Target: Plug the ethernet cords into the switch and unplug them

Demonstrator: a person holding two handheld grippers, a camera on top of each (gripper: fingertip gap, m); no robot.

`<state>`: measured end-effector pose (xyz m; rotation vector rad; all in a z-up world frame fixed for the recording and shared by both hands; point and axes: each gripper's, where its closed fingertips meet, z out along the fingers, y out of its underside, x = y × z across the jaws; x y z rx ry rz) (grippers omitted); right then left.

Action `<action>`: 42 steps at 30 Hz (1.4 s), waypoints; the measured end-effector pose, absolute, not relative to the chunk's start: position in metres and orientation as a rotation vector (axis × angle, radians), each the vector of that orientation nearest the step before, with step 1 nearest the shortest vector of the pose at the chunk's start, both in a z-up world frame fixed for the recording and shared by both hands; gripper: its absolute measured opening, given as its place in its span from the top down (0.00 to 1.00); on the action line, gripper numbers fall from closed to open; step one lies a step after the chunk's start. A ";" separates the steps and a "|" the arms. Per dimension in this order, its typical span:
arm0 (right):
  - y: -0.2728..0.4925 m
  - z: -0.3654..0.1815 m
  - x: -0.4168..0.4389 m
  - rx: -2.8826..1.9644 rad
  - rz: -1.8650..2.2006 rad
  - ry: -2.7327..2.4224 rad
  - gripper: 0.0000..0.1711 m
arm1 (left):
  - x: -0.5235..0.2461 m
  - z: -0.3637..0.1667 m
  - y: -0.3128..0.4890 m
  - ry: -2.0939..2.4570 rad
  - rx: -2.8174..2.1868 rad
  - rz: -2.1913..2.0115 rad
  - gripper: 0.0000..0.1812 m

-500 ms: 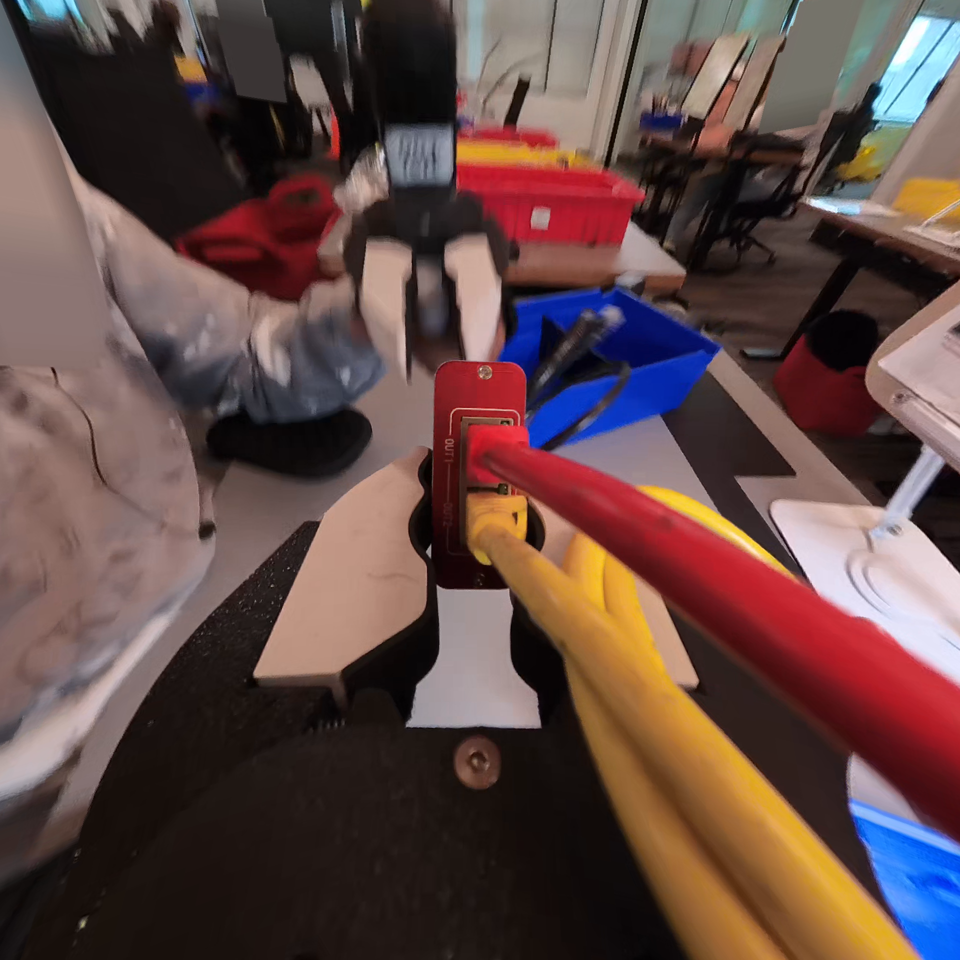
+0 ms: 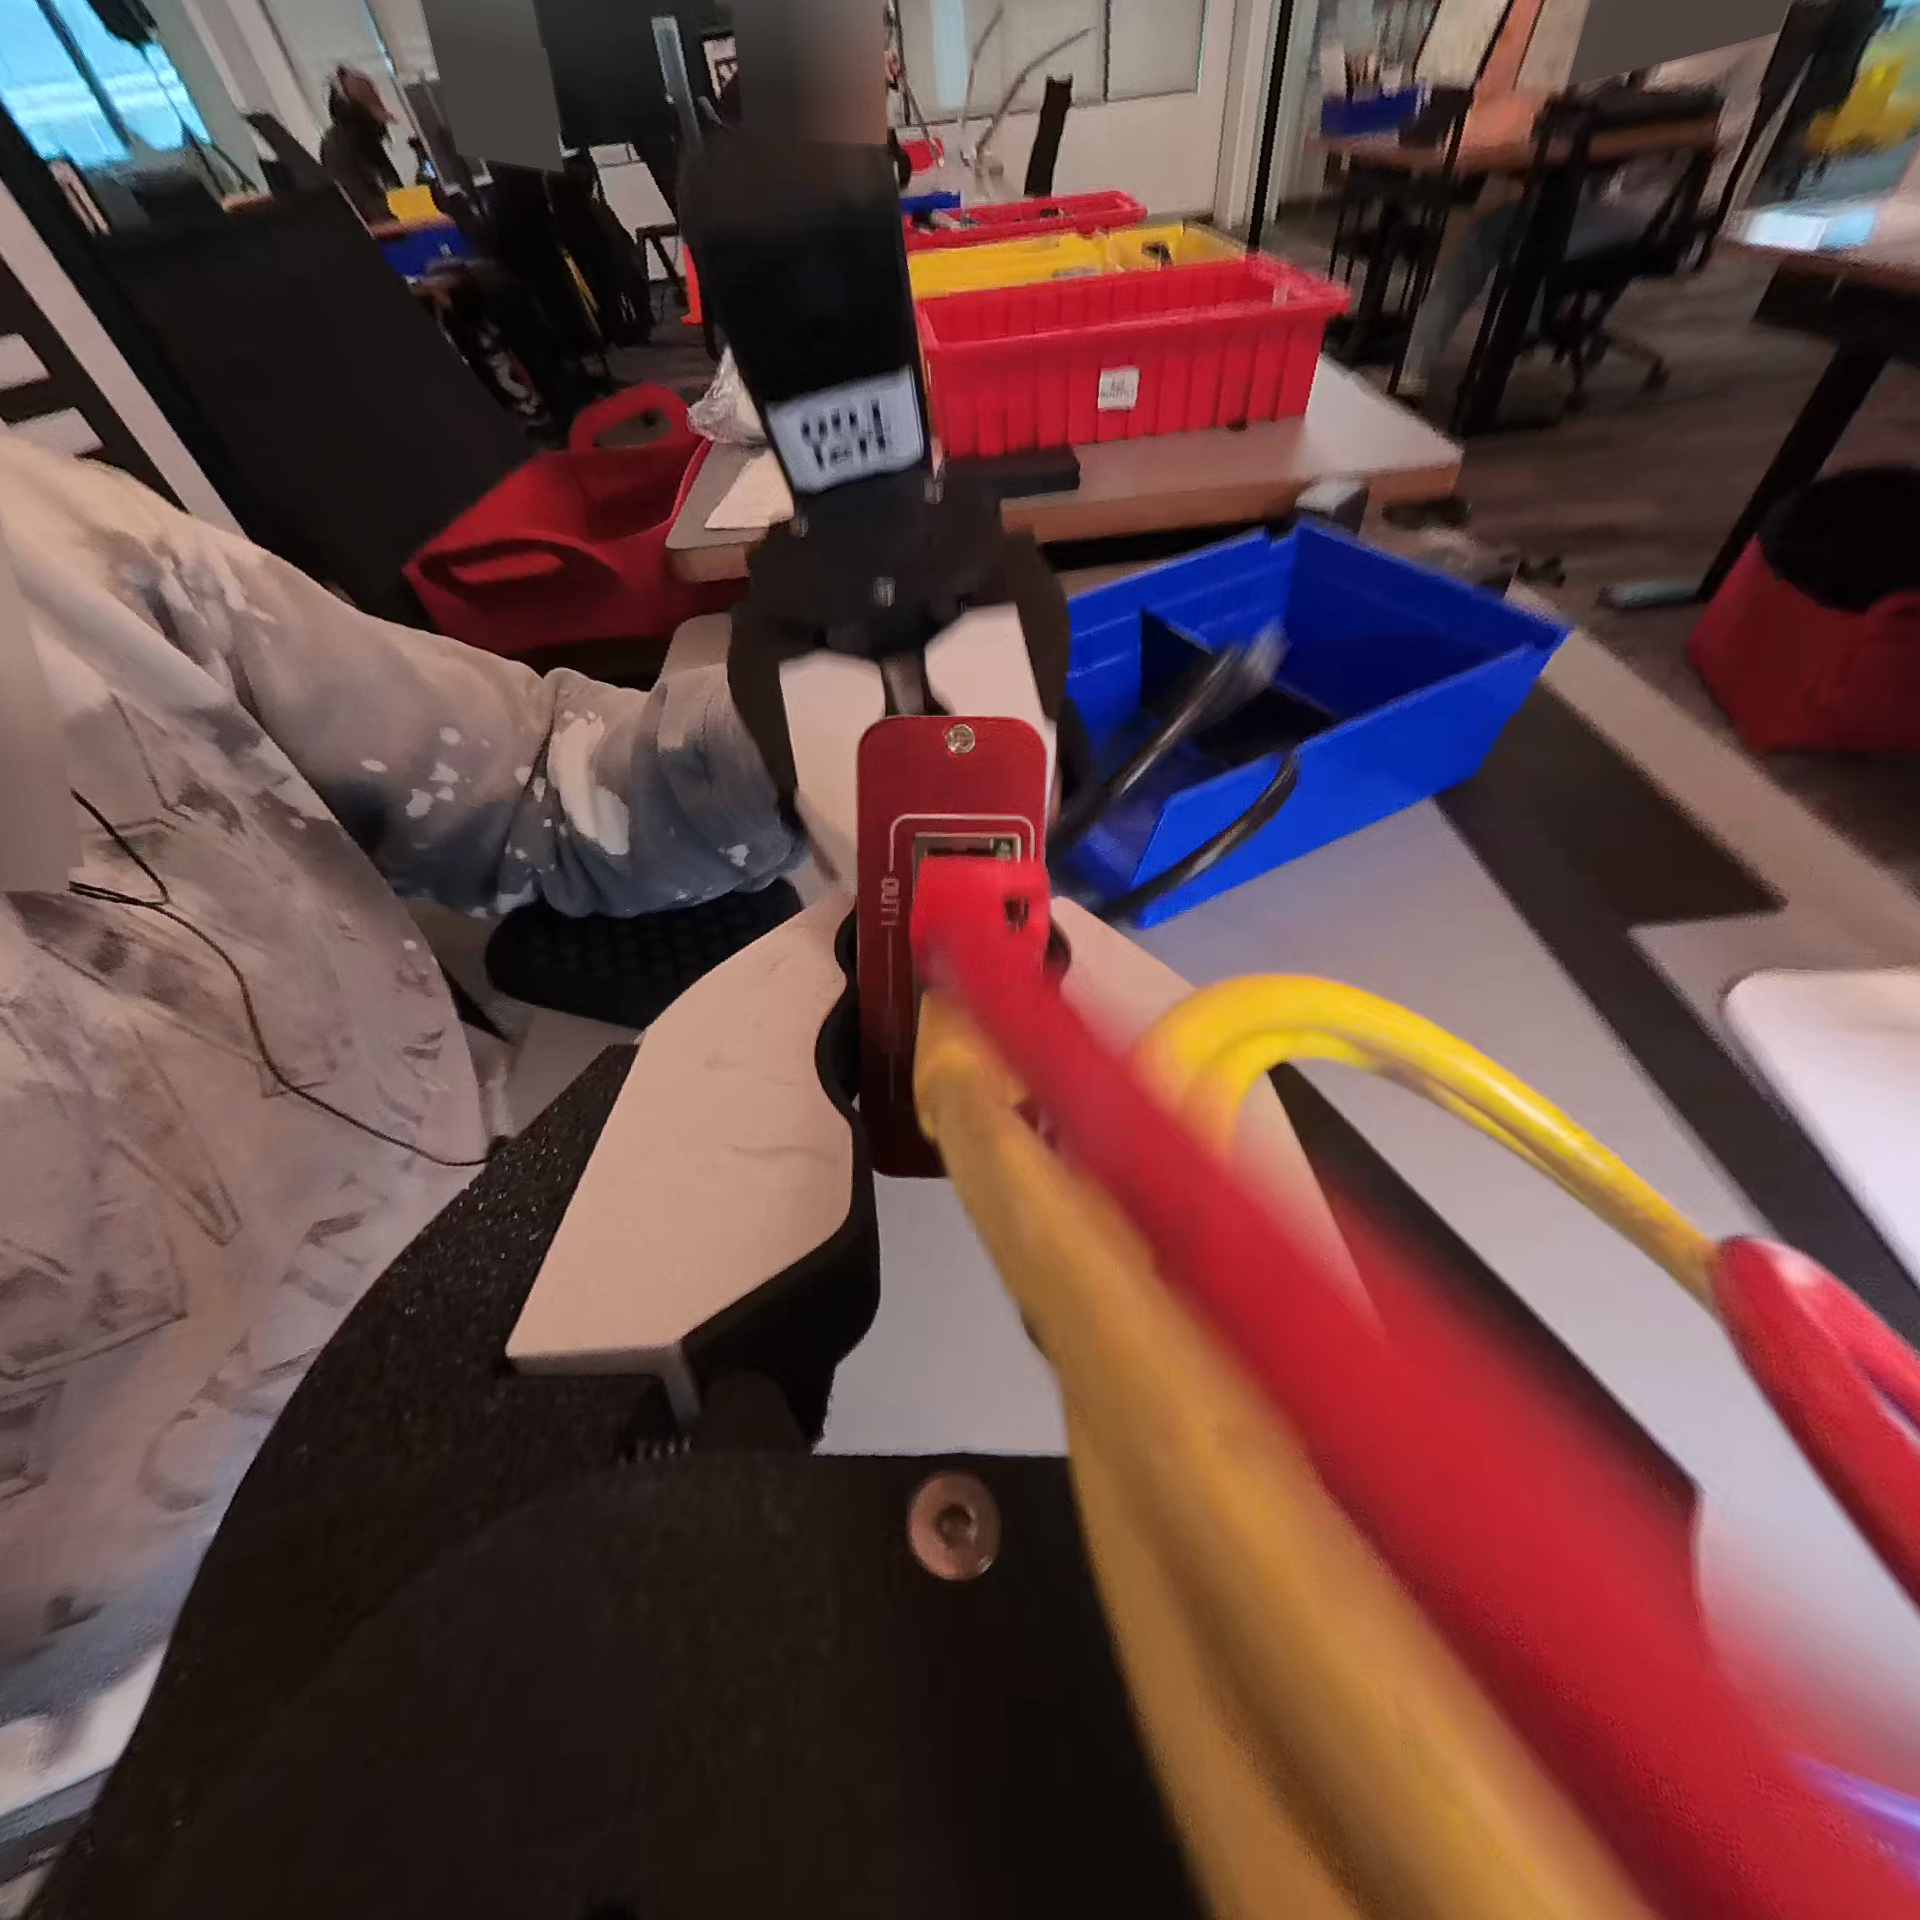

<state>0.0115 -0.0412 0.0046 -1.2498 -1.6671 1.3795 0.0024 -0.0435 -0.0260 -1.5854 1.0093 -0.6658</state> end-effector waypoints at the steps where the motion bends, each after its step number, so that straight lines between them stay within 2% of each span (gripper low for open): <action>1: -0.041 0.001 0.012 -1.274 1.387 -1.674 0.83 | 0.000 -0.024 -0.045 1.017 -1.584 -0.661 0.95; 3: -0.042 -0.003 0.013 -1.258 1.365 -1.694 0.83 | 0.004 -0.035 -0.047 1.104 -1.640 -0.583 0.95; 6: -0.041 0.005 0.006 -1.255 1.266 -1.682 0.84 | 0.003 -0.043 -0.042 1.153 -1.688 -0.448 0.88; 9: -0.044 0.014 0.006 -1.290 1.222 -1.719 0.83 | -0.015 -0.021 -0.050 1.080 -1.672 -0.538 0.80; 12: -0.045 0.009 0.004 -1.332 1.125 -1.776 0.83 | -0.025 0.006 -0.056 0.971 -1.567 -0.680 0.79; 15: -0.057 0.002 -0.004 -1.339 1.101 -1.831 0.84 | -0.010 -0.004 -0.058 1.011 -1.591 -0.698 0.76; 17: -0.063 0.002 -0.007 -1.341 1.079 -1.844 0.84 | 0.000 -0.014 -0.058 1.059 -1.600 -0.670 0.77; 19: -0.067 0.002 -0.008 -1.344 1.036 -1.858 0.84 | 0.010 -0.015 -0.060 1.069 -1.567 -0.718 0.85; 22: -0.062 0.013 -0.011 -1.345 0.978 -1.788 0.83 | 0.017 -0.009 -0.057 0.989 -1.502 -0.832 0.85; 26: -0.051 0.034 -0.005 -1.331 0.919 -1.650 0.73 | 0.018 0.011 -0.057 0.835 -1.342 -1.057 0.86; 29: -0.051 0.036 0.006 -1.344 1.027 -1.574 0.68 | 0.012 0.017 -0.055 0.753 -1.261 -1.120 0.86; 31: -0.051 0.028 0.010 -1.375 1.087 -1.543 0.70 | 0.012 0.018 -0.057 0.737 -1.231 -1.159 0.86; 33: -0.044 0.023 0.014 -1.363 1.075 -1.504 0.79 | 0.015 0.016 -0.057 0.742 -1.224 -1.157 0.86; 36: -0.047 0.027 0.023 -1.387 1.106 -1.532 0.83 | 0.021 0.017 -0.057 0.746 -1.254 -1.132 0.86; 42: -0.005 0.043 0.059 -1.499 0.654 -1.666 0.83 | -0.008 0.020 -0.044 0.754 -1.409 -0.807 0.80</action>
